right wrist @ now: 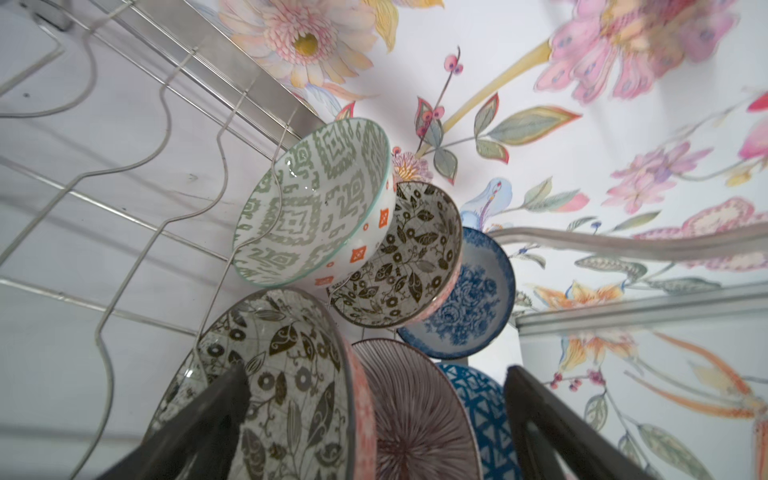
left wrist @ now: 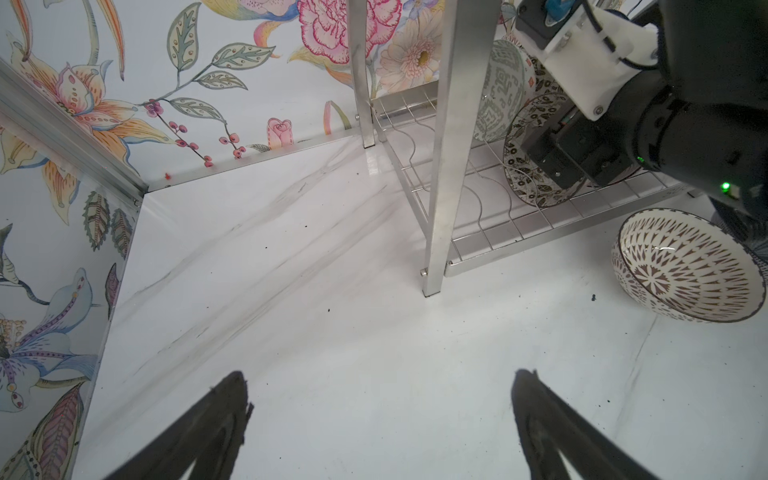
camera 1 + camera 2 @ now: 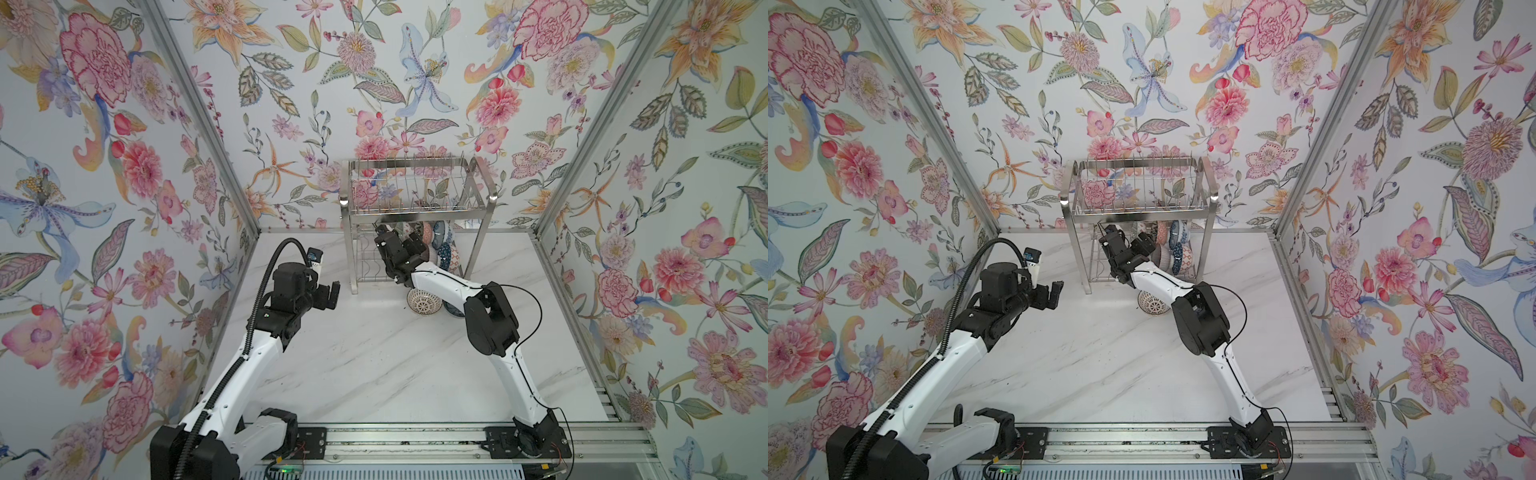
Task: Load the bowls into the dish rack
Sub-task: 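Set the leaf-pattern bowl upright into a rack slot with the right gripper, then open and withdraw the right gripper while the left gripper moves toward the white bowl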
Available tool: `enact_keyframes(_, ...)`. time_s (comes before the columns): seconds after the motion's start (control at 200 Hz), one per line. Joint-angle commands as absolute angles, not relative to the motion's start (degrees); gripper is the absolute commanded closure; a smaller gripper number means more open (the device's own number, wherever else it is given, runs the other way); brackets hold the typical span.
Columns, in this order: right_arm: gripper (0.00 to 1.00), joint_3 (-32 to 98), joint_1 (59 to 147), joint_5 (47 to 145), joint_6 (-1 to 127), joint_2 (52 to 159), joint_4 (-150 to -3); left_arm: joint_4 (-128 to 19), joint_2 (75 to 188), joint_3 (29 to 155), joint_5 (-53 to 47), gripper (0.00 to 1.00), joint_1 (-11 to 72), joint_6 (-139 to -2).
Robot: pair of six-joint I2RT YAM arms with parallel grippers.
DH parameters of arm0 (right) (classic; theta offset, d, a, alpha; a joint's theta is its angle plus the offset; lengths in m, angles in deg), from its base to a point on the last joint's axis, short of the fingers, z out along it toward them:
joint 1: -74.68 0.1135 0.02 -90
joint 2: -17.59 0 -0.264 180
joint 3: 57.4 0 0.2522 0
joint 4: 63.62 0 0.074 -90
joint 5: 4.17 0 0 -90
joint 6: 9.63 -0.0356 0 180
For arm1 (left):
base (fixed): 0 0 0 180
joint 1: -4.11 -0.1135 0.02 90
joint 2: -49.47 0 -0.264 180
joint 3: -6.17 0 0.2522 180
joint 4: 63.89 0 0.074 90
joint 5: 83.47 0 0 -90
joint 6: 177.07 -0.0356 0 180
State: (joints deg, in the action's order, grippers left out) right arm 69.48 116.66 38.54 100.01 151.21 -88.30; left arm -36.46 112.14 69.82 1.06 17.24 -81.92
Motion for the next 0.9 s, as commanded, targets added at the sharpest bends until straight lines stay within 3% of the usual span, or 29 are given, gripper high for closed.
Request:
enact_keyframes(0.0, 0.01, 67.1, 117.79, 42.61, 98.93, 145.76, -88.14, -37.2, 111.24, 69.18, -0.29, 0.01, 16.65, -81.62)
enact_keyframes(0.43, 0.01, 37.97, 119.92, 51.53, 95.79, 123.78, -80.39, -33.82, 111.15, 72.66, -0.21, 0.01, 18.86, -80.26)
enact_keyframes(0.681, 0.01, 19.72, 119.8, 63.16, 87.67, 104.32, -79.47, -34.4, 111.44, 72.57, 6.42, 0.01, 26.58, -77.17)
enact_keyframes(0.896, 0.01, 15.14, 116.6, 66.04, 83.6, 92.92, -84.78, -40.46, 115.18, 70.34, 9.52, 0.01, 33.29, -72.55)
